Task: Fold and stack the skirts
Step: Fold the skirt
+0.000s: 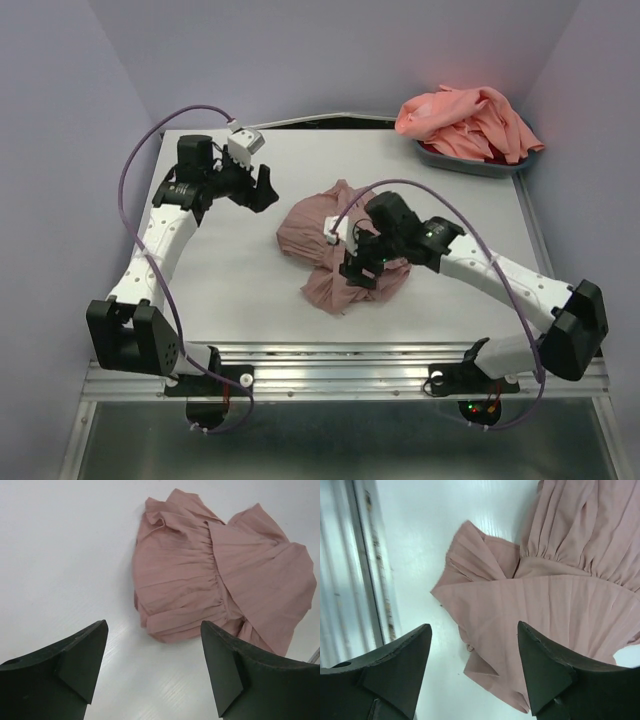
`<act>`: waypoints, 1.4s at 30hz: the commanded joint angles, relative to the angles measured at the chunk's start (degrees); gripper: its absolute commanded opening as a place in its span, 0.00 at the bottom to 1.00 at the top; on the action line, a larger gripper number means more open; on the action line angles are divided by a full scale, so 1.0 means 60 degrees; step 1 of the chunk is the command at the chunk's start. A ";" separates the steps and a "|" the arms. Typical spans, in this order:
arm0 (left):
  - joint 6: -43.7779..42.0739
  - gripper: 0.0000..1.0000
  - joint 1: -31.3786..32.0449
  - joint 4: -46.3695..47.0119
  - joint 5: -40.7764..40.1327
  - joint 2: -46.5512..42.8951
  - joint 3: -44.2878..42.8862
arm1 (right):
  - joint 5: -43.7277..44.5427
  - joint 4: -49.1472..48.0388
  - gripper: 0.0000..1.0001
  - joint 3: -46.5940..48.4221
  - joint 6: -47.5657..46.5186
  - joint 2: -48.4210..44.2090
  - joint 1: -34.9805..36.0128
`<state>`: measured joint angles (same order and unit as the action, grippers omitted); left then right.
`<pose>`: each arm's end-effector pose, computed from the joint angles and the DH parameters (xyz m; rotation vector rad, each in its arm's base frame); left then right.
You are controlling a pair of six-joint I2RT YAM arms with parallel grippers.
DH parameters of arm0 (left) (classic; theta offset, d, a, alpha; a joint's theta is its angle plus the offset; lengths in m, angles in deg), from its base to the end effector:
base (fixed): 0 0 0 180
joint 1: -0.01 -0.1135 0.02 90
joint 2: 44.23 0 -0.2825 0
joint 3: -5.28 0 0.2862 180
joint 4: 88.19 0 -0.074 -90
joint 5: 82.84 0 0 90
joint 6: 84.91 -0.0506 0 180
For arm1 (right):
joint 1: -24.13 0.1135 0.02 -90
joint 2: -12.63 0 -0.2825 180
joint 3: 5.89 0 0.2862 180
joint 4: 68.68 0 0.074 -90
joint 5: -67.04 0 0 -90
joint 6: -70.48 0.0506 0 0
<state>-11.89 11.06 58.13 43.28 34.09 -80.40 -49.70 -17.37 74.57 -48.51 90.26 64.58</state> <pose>0.3374 -0.0963 0.3759 0.8514 1.7880 -0.5697 0.2320 0.2278 0.3143 -1.5378 1.8412 0.6555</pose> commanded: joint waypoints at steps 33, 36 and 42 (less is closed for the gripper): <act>-0.0789 0.86 -0.0933 0.0052 0.0588 -0.0749 0.1365 | 0.3198 -0.2391 0.01 0.1818 -0.0534 0.2953 0.0850; -0.1038 0.86 -0.0919 0.0199 0.0295 -0.0764 0.1482 | 0.2789 -0.2081 0.05 0.2229 0.0187 0.3510 -0.0439; -0.1858 0.86 -0.0012 0.0141 -0.1021 -0.0588 0.1439 | 0.1954 -0.0574 0.36 0.3165 0.1886 0.4961 -0.2328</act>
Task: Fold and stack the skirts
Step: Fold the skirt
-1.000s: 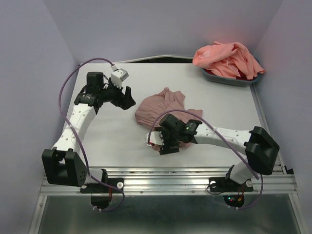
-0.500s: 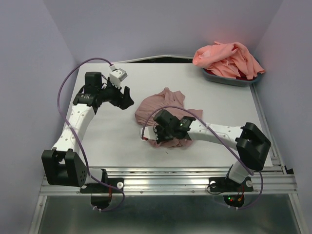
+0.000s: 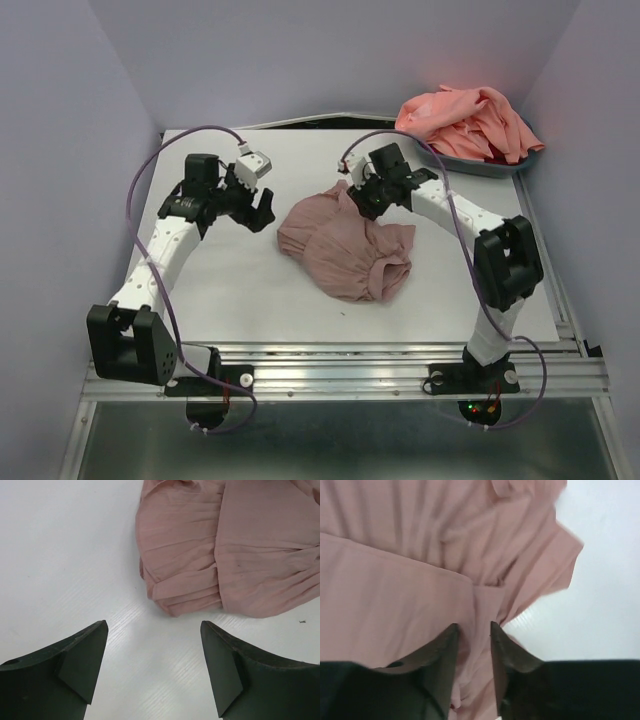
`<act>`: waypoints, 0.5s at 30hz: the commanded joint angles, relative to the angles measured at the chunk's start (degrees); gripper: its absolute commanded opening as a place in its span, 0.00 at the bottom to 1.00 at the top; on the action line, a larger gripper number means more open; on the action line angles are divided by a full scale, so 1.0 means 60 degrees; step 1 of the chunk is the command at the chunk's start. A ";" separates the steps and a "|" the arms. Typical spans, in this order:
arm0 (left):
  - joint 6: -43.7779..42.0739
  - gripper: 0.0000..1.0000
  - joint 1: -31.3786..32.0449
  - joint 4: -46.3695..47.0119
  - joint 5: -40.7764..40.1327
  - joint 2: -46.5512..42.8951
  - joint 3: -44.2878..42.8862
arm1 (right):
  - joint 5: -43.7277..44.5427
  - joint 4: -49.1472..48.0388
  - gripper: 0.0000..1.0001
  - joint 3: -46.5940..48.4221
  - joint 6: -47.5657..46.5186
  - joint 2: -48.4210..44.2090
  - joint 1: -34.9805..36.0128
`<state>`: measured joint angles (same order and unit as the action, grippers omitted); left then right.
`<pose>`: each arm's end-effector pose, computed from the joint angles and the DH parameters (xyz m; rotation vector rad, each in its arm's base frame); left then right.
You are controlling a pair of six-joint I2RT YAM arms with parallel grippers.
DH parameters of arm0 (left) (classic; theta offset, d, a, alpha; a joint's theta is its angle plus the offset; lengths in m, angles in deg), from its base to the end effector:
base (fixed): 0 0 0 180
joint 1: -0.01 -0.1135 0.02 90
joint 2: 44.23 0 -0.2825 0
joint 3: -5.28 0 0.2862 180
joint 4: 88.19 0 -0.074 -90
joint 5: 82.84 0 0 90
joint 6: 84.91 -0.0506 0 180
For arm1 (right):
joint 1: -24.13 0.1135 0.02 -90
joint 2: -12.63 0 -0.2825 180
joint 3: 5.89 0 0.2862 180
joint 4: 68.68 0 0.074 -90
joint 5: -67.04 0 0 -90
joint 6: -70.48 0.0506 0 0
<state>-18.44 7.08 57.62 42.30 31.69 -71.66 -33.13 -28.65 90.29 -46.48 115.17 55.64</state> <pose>0.3279 -0.0700 0.3295 0.8751 1.8749 -0.4812 0.3800 0.2434 0.2679 -1.2346 2.0327 0.2491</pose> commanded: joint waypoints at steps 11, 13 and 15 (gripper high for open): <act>-0.0576 0.73 0.4751 0.0648 -0.2383 0.0104 0.0201 | -0.2097 0.2288 0.59 0.0271 0.2780 0.0239 -0.3170; -0.0372 0.68 0.5642 0.0824 -0.2764 0.0718 -0.0032 | -0.2200 0.2568 0.58 -0.0094 0.2853 0.0151 -0.3287; 0.0024 0.64 0.6143 0.0912 -0.3027 0.1597 -0.0646 | -0.2347 0.2568 0.57 -0.0564 0.2970 0.0151 -0.3536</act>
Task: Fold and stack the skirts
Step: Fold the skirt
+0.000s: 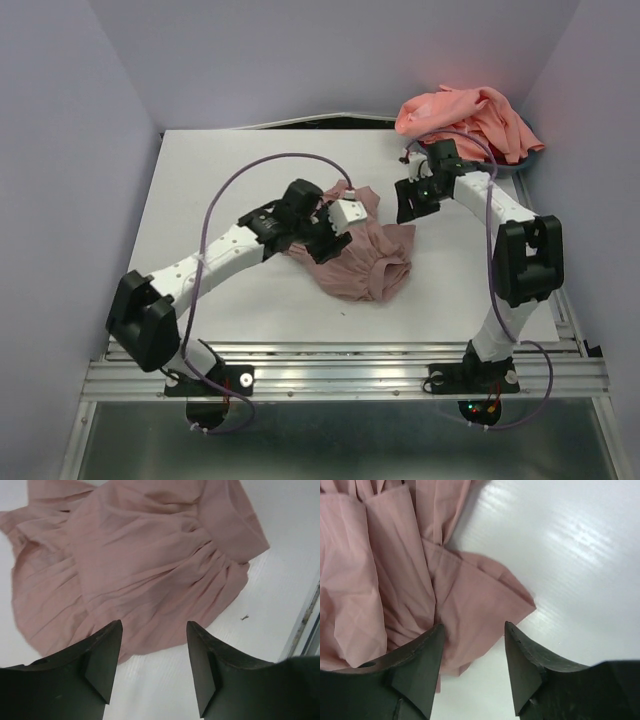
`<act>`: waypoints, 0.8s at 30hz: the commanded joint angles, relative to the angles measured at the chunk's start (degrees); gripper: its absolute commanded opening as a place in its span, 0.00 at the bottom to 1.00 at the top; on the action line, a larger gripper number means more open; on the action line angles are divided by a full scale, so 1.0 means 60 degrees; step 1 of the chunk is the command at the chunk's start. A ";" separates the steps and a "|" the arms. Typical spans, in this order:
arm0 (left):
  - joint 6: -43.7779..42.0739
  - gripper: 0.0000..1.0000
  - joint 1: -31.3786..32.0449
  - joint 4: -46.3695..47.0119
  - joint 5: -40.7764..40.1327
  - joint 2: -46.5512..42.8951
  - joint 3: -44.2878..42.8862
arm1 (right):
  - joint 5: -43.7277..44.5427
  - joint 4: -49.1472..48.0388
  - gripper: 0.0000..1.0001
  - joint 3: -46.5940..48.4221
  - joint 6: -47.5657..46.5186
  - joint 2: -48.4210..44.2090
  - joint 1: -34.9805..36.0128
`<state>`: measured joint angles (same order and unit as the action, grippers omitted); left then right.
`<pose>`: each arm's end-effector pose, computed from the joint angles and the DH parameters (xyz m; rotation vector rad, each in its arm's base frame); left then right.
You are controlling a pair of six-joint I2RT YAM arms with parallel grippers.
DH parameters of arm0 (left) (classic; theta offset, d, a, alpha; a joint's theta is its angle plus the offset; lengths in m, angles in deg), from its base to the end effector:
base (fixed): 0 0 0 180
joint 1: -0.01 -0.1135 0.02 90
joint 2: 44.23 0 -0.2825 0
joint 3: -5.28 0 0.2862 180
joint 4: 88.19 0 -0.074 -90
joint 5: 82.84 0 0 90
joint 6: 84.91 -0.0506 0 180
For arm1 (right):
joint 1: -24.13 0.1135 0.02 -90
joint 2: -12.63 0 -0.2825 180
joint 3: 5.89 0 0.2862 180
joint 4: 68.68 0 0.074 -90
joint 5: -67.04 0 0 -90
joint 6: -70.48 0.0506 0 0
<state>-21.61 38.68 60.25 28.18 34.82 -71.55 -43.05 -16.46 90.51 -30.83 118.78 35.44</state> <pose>0.2643 -0.2348 0.3124 1.3405 1.6946 -0.5165 0.4258 0.1029 0.2291 -0.6266 2.5433 0.4635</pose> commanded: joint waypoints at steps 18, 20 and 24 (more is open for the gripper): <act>0.0672 0.40 0.3311 -0.0507 -0.1905 0.6484 -0.3265 | -0.3299 -0.0152 0.31 -0.2856 0.1385 0.0824 -0.0611; 0.0306 0.39 0.2990 -0.0317 -0.2008 0.6077 -0.2488 | -0.3723 -0.0328 0.27 -0.3221 0.1635 0.0679 -0.0611; -0.0396 0.45 0.2389 -0.0155 -0.2183 0.4820 -0.1695 | -0.4544 -0.0388 0.24 -0.3633 0.1855 0.0181 -0.0218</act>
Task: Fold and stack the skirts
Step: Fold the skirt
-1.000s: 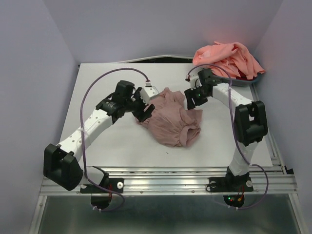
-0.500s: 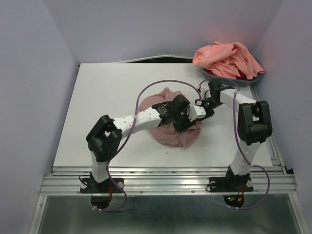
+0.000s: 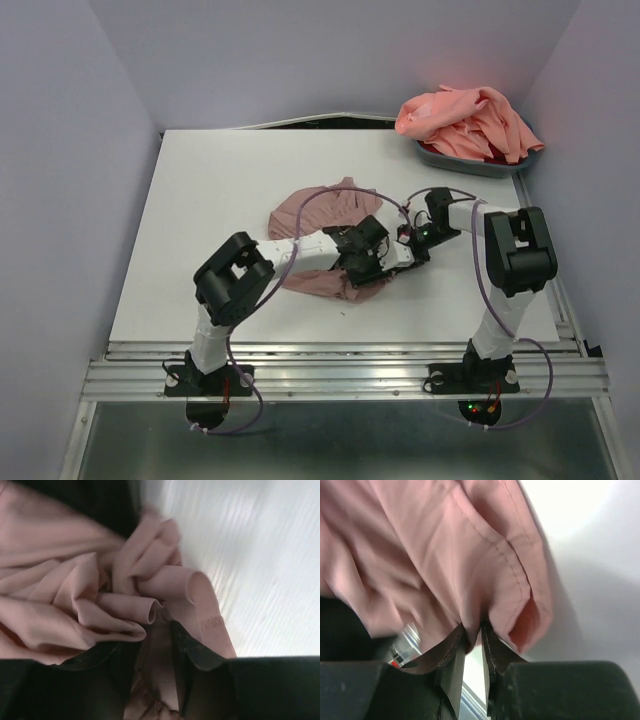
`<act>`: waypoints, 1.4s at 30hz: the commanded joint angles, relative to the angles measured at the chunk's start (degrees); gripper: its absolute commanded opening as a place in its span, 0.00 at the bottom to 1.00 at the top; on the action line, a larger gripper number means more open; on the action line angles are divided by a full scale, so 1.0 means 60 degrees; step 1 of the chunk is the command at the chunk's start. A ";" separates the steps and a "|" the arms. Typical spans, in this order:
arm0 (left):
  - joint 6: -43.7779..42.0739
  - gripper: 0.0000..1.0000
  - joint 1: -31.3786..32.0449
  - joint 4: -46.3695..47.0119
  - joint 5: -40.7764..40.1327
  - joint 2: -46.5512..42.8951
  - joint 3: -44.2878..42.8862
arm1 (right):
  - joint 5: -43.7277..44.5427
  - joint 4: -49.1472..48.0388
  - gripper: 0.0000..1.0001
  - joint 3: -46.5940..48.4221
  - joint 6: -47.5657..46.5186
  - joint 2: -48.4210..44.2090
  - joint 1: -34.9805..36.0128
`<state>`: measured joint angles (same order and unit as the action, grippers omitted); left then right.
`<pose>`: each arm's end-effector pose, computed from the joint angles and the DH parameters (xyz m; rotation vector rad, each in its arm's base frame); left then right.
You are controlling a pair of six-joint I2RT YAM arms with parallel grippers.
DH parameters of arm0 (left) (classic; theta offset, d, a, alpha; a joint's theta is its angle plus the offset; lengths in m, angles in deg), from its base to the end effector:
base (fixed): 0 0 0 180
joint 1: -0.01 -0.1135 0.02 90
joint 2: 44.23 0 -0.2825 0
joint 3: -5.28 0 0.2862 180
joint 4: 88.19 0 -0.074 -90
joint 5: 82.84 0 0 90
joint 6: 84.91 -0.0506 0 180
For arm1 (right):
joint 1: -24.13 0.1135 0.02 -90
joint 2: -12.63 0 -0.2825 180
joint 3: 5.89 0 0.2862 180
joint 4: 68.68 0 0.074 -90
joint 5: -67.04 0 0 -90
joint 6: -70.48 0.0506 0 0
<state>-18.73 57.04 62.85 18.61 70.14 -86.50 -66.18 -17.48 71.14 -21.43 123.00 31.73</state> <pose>0.2515 -0.4062 0.1641 1.6945 1.8540 -0.4913 0.3602 0.0830 0.1107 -0.2920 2.8558 1.1424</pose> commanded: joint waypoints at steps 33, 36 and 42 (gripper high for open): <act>-0.0397 0.73 0.2169 0.2841 -0.5190 -0.4708 0.4419 | 0.0832 -0.1229 0.42 0.2615 0.1329 -0.0899 0.0771; -0.0002 0.66 0.1891 0.2431 -0.4780 -0.4326 0.4111 | 0.0468 -0.1314 0.34 0.0907 0.1986 -0.2116 0.0537; 0.0014 0.60 0.0970 0.2474 -0.3798 -0.3843 0.3949 | -0.1902 -0.2786 0.30 -0.1589 0.5072 -0.3540 0.0448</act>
<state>-20.45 66.16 77.25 -7.58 46.23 -60.12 -67.05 -25.24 67.01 -3.40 104.09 34.57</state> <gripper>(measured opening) 0.625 0.326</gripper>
